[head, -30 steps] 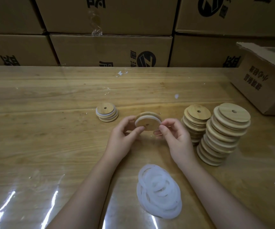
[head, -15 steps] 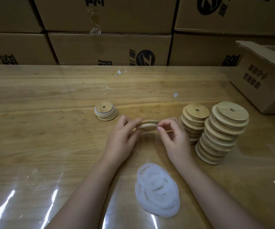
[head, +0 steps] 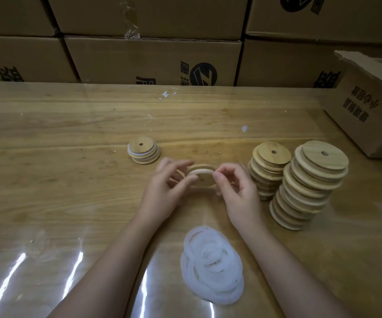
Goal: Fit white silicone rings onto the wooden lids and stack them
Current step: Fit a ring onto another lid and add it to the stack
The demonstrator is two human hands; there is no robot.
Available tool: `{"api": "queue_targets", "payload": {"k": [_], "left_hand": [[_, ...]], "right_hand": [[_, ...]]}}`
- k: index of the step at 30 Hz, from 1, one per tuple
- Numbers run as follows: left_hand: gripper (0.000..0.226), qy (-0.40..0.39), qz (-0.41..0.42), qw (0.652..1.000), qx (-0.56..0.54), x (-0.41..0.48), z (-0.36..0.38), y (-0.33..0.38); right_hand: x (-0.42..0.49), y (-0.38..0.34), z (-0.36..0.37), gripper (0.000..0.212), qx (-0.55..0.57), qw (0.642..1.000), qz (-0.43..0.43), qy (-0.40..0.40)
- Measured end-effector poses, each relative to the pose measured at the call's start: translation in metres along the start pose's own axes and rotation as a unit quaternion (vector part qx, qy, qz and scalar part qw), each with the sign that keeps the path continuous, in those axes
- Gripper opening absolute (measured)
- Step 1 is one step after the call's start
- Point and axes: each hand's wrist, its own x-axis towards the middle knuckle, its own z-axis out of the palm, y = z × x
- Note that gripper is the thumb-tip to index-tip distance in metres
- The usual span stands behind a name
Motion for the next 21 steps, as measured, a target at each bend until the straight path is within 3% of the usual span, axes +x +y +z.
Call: {"api": "queue_targets", "payload": {"k": [6,12,16,21], "left_hand": [[0.006,-0.020,-0.135,0.978,-0.155,0.0015,-0.0018,0.0056],[0.009,0.002,-0.163,0.963,-0.213,0.0041,-0.0066,0.0085],[0.019,0.031,-0.184,0.954,-0.236,0.0062,-0.0085,0.0053],[0.029,-0.006,-0.195,0.951,-0.242,0.0054,-0.0052,0.0027]], "right_hand": [[-0.0004,-0.0016,0.0013,0.030,0.059,0.997,0.049,-0.007],[0.0005,-0.0003,0.0031,0.020,0.078,0.993,0.087,-0.031],[0.0011,0.0025,0.0066,0.011,-0.016,0.989,0.110,-0.099],[0.0055,0.0041,-0.0016,0.007,0.076,0.981,0.153,-0.092]]}}
